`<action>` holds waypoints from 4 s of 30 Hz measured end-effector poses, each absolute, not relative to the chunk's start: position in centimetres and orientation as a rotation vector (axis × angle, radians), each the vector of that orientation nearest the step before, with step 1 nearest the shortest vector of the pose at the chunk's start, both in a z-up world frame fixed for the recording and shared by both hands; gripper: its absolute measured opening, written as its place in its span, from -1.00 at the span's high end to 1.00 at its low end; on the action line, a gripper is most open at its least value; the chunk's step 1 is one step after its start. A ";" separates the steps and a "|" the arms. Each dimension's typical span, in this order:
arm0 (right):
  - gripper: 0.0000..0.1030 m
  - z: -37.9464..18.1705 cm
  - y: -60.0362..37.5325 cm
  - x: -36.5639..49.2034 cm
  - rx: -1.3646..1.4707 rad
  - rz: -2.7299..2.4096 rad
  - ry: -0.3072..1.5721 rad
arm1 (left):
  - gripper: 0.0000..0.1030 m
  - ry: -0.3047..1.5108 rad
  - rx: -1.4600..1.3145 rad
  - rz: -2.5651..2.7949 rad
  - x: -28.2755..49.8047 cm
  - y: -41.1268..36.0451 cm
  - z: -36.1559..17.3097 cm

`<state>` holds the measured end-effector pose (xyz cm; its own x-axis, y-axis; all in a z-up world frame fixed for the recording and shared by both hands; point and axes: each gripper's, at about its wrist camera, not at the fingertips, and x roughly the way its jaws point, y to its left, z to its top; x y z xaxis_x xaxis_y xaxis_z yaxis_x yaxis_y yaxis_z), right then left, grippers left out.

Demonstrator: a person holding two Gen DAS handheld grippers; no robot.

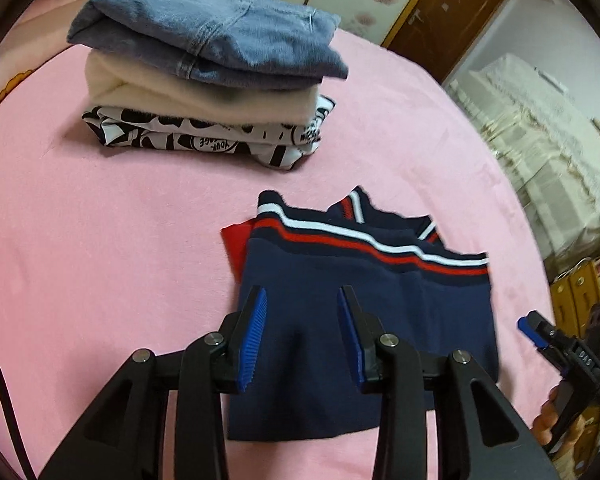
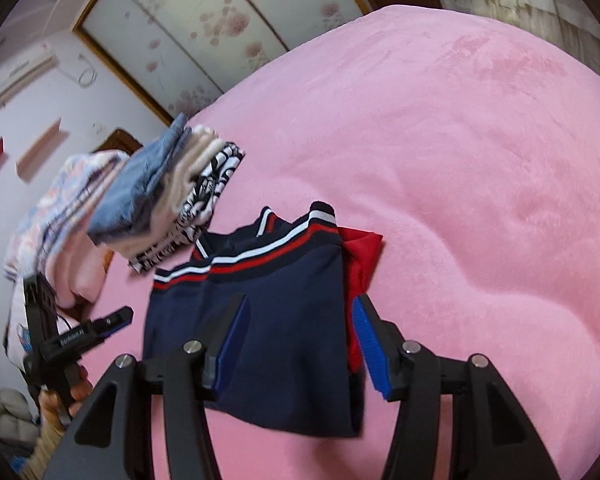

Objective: Fold large clothes
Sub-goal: 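Lay the hem flat at the collar and open both tools, then move both open tools to the sides of the folded jacket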

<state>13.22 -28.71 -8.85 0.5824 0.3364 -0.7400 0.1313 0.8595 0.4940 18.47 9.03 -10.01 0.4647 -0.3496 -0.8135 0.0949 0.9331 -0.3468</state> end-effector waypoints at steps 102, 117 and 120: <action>0.36 -4.6 -18.6 9.8 0.229 -0.037 1.027 | -0.43 1.126 -0.206 -0.104 10.7 6.3 -8.2; 0.36 -6.2 -15.0 8.9 0.216 0.060 0.913 | -0.44 1.100 -0.585 -0.343 7.4 8.6 -16.5; 0.36 -6.7 -14.7 8.9 0.213 0.079 0.905 | -0.44 1.064 -0.640 -0.354 8.0 8.8 -18.2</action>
<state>8.93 -14.71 -6.72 0.6163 0.1578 -0.7715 0.0216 0.9760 0.2169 8.03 8.77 -18.18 0.4545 -0.5591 -0.6935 -0.0325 0.7676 -0.6401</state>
